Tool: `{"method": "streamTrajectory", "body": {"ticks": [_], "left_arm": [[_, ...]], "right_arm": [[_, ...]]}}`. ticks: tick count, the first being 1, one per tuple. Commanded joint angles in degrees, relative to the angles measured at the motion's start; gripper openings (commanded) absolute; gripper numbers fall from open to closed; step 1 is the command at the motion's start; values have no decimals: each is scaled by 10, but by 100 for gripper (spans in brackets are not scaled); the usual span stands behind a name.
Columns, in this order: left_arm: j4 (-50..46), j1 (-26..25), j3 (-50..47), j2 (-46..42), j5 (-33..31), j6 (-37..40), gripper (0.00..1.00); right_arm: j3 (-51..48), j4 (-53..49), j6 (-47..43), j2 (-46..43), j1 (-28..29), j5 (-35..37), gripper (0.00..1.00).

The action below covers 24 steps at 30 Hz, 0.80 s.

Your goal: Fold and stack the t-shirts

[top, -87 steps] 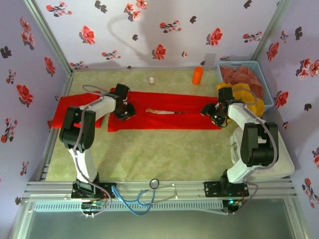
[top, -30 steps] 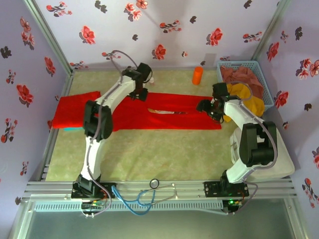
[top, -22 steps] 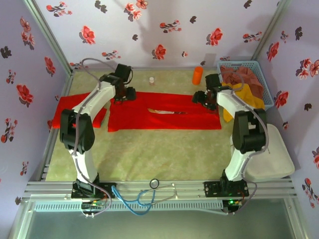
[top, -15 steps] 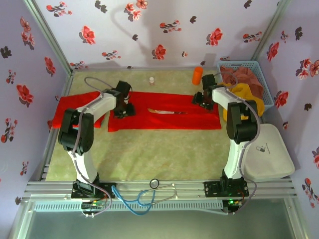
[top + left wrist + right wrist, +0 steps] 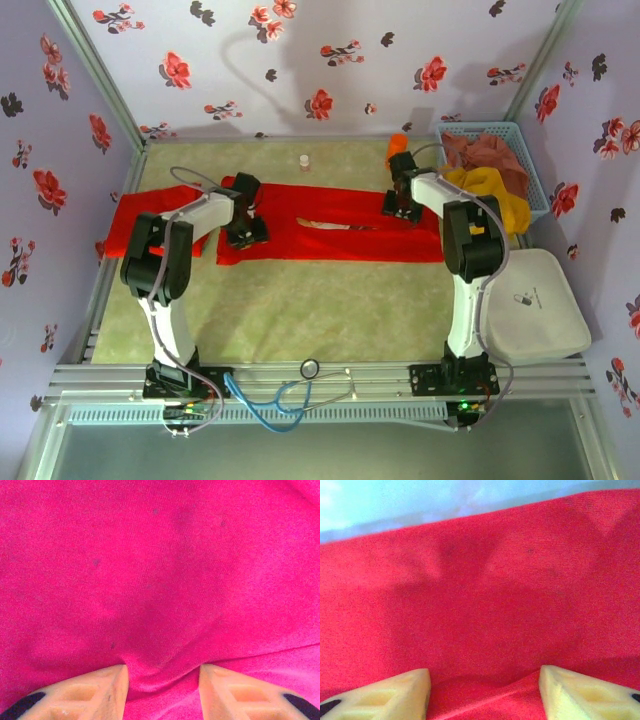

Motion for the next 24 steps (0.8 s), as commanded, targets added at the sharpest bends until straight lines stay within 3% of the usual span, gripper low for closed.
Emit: {"method": "streamTrajectory", "body": {"ticks": [1,13,19,24], "left_arm": [[-17,6,6,28,2,6,41],[-30,5,13,17,3,17,40],[-63,1,52,44,3,45,39],[-77,-4,82,63,1,66,39]], "right_arm": [[-14,-68,-4,-13,13,24,61],[5,-85,18,25,15,-9,61],[-75,-83,21,-25,21,-44,61],[-172,-92,29,-100,59,-74,62]]}}
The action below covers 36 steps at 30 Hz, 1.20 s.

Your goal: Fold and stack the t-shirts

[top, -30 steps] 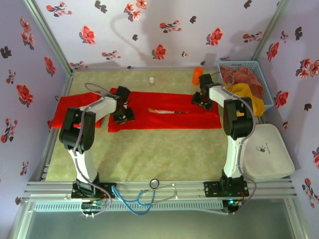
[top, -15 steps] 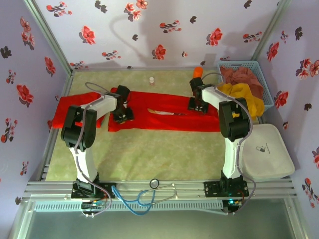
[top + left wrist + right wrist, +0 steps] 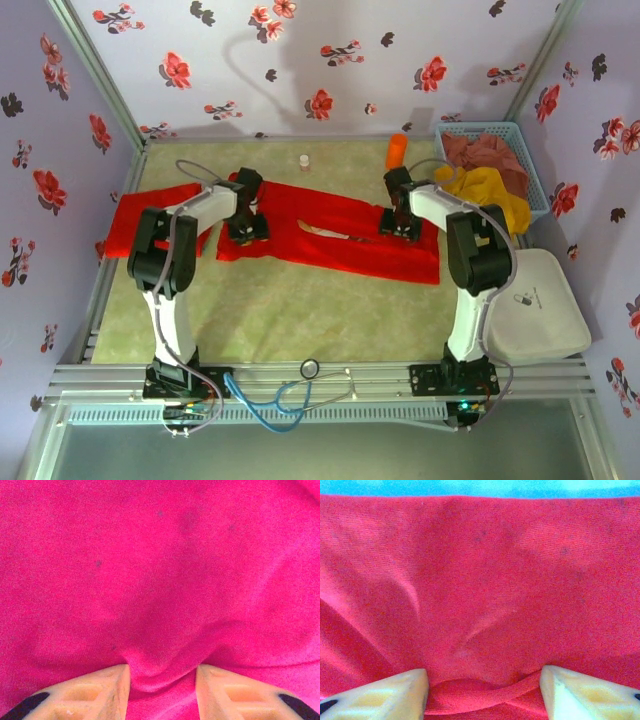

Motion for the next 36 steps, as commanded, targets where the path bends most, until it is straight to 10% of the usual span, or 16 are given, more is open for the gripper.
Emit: {"method": "streamTrajectory", "body": {"ticks": [1,20,36], "left_arm": [[-27,-4,27,27,-1,28,39],[-114,-148,214,145,1,57,35],[-221,-130,498,302,7,114,34]], "right_arm": [[-71,-69,21,-34,38,-49,62],[-255,-69,138,-222,319,-148,64],[-170,-50,128,-190,322,-89,66]]}}
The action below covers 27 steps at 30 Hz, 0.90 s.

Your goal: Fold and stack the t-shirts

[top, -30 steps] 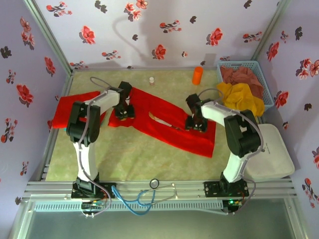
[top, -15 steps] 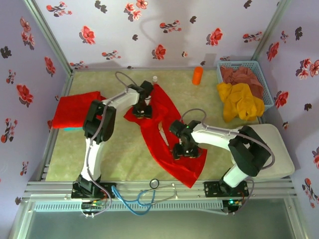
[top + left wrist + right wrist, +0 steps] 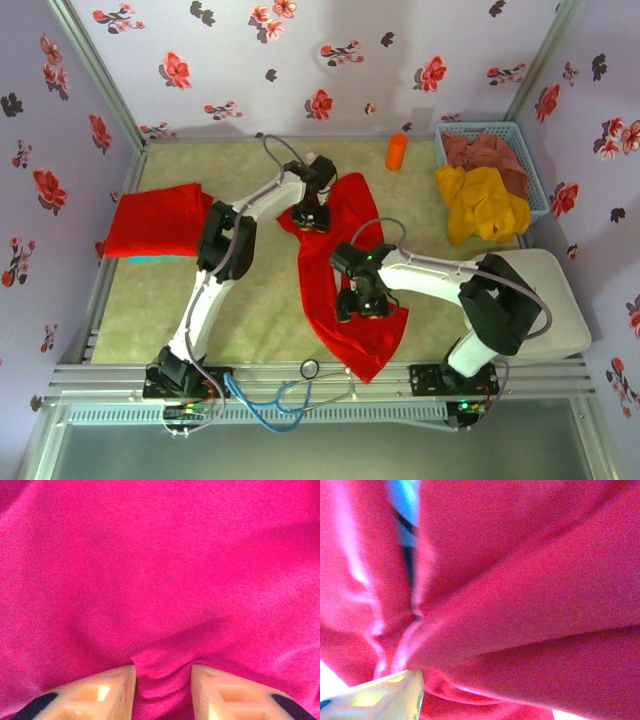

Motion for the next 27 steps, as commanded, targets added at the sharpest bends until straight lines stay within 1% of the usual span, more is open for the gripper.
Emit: {"method": "streamTrajectory", "body": {"ticks": [1,3,5,7,9,11,14,17,21,24,27], "left_arm": [[-52,30,75,46,0,41,35],[-60,34,108,60,1,57,35],[-65,36,129,70,1,75,36],[-70,39,144,79,-1,86,36],[-63,46,149,84,-1,91,37],[-67,54,160,89,0,95,38],[-81,61,160,71,-2,102,40],[-68,64,121,14,-2,99,42],[-59,56,71,-78,1,95,45],[-47,61,10,-147,-9,78,46],[-29,64,-74,-218,-33,60,46]], "right_arm": [[39,14,5,21,-14,41,66],[47,30,15,32,-25,35,66],[53,57,28,39,-36,13,66],[63,94,41,49,-41,-16,66],[82,108,49,64,-43,-31,65],[101,104,47,66,-47,-29,65],[140,70,21,54,-60,11,66],[195,25,-14,54,-84,52,69],[267,-6,-58,65,-117,106,73],[324,-20,-85,96,-138,147,75],[379,-11,-110,152,-155,156,75]]}}
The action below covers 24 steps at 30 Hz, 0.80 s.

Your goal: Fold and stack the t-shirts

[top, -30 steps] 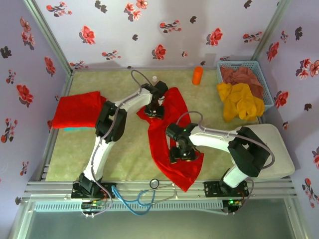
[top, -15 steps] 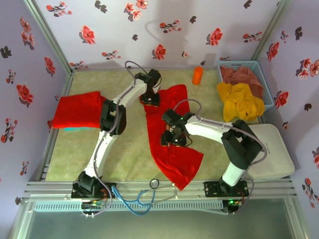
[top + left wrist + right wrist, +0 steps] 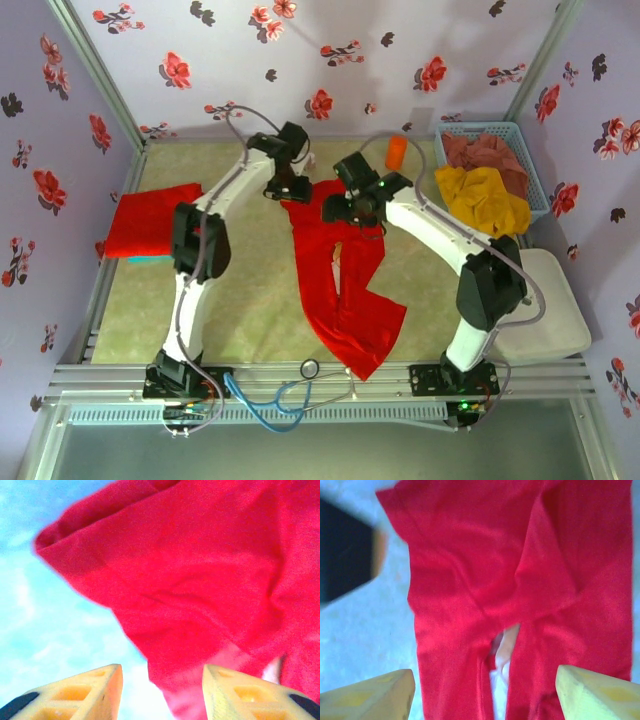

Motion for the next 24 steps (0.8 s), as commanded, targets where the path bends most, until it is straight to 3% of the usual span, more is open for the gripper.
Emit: {"method": "streamTrajectory", "body": {"ticks": [1,12,19,24], "left_arm": [[17,6,-86,-95,-31,-23,46],[130,15,-437,-316,-59,-93,46],[168,14,-549,-374,-51,-131,45],[182,12,-578,-375,-40,-146,44]], "right_arm": [[50,-20,-54,72,-15,46,75],[221,-10,-68,292,-59,51,72],[290,-25,-17,366,-89,73,65],[315,-18,18,396,-110,77,65]]}}
